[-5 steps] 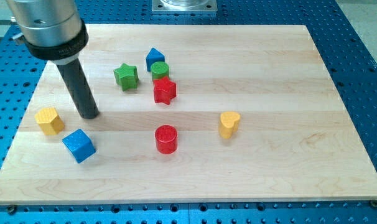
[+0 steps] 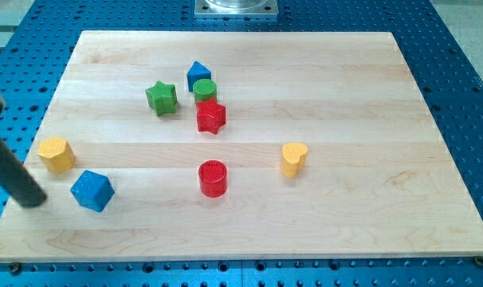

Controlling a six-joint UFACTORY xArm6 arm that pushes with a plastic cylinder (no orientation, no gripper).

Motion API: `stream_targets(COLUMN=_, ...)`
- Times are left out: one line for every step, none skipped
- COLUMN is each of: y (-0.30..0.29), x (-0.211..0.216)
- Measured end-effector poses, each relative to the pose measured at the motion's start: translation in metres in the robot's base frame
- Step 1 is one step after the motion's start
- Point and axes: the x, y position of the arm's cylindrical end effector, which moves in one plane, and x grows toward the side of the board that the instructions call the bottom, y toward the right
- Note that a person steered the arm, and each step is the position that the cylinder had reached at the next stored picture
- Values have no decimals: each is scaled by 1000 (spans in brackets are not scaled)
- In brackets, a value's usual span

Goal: Move the hexagon diagonally to the cube

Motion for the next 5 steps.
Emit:
stream_targets(y=14, x=-41)
stream_targets(y=35, x=-43)
stream_targets(y=-12, x=-40)
stream_targets(y=16, x=-51)
stream_targets(y=77, x=-52)
